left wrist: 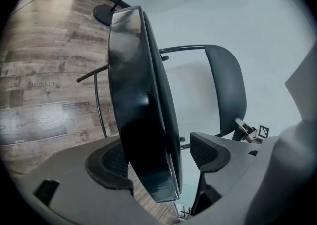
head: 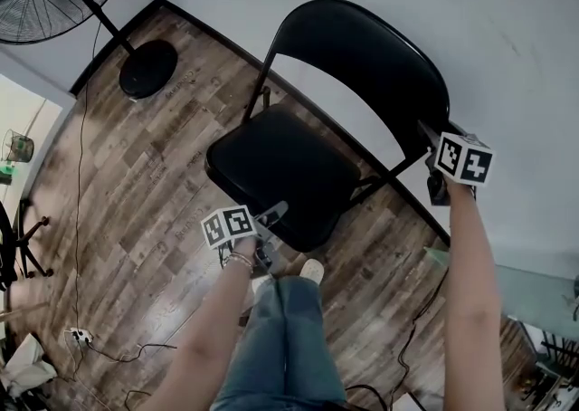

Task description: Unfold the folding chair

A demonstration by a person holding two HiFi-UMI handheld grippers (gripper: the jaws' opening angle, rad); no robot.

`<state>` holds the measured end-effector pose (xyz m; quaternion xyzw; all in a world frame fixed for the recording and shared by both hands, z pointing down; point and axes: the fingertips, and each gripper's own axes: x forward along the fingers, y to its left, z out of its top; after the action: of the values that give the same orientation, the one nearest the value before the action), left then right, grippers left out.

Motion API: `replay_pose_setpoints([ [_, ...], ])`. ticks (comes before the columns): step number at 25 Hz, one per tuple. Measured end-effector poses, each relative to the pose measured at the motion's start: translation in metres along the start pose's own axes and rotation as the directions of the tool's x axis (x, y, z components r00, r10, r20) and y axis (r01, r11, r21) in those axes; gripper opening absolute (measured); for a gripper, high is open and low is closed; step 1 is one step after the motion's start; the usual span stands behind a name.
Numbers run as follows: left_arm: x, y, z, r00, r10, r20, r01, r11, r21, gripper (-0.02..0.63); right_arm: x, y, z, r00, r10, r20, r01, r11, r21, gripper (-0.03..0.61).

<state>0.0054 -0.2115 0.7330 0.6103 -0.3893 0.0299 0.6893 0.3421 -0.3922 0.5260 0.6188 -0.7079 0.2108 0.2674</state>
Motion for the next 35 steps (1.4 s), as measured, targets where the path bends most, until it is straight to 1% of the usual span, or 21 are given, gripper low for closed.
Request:
replay_pose_setpoints([
  [4,0.005,0.013,-0.001,1.000,0.012,-0.015,-0.012,1.000,-0.005,0.368,0.019,-0.010,-0.005,1.000,-0.008,-0.028,0.008,1.000,0.028,0.247],
  [7,0.008,0.029,-0.005,1.000,0.030,-0.008,-0.030,0.999,-0.025,0.374,0.031,-0.017,-0.013,0.998,-0.010,-0.055,0.012,0.999,0.049,0.252],
  [13,0.008,0.082,-0.012,0.997,0.070,0.029,-0.066,0.990,-0.124,0.383,0.053,-0.018,-0.035,0.995,0.005,-0.097,0.003,0.996,0.084,0.255],
  [15,0.009,0.095,-0.015,0.996,0.086,0.032,-0.081,0.987,-0.139,0.383,0.060,-0.019,-0.042,0.994,0.012,-0.109,-0.002,0.996,0.094,0.256],
  [17,0.012,0.104,-0.017,0.995,0.100,0.027,-0.096,0.987,-0.128,0.383,0.068,-0.023,-0.046,0.993,0.017,-0.116,-0.005,0.995,0.103,0.258],
  [20,0.014,0.110,-0.017,0.995,0.096,0.021,-0.094,0.991,-0.098,0.385,0.078,-0.029,-0.052,0.994,0.009,-0.113,0.005,0.993,0.117,0.261],
  [23,0.014,0.116,-0.019,0.996,0.089,0.009,-0.089,0.994,-0.069,0.390,0.086,-0.034,-0.058,0.994,-0.014,-0.110,0.029,0.991,0.132,0.262],
  [26,0.017,0.114,-0.018,0.997,0.076,0.006,-0.076,0.997,-0.031,0.387,0.092,-0.039,-0.059,0.995,-0.043,-0.086,0.054,0.989,0.137,0.264],
  [29,0.021,0.109,-0.015,0.996,0.086,-0.010,-0.085,0.996,0.040,0.387,0.088,-0.044,-0.054,0.992,-0.120,-0.046,0.125,0.984,0.128,0.259],
  [31,0.021,0.111,-0.015,0.995,0.095,-0.010,-0.094,0.994,0.056,0.387,0.085,-0.042,-0.053,0.984,-0.177,-0.017,0.178,0.977,0.118,0.252],
  [33,0.021,0.115,-0.018,0.994,0.112,-0.020,-0.111,0.992,0.064,0.391,0.082,-0.038,-0.056,0.978,-0.206,0.002,0.205,0.973,0.110,0.252],
  [35,0.023,0.122,-0.022,0.989,0.143,-0.038,-0.140,0.986,0.087,0.420,0.078,-0.033,-0.058,0.975,-0.220,0.013,0.218,0.970,0.105,0.252],
])
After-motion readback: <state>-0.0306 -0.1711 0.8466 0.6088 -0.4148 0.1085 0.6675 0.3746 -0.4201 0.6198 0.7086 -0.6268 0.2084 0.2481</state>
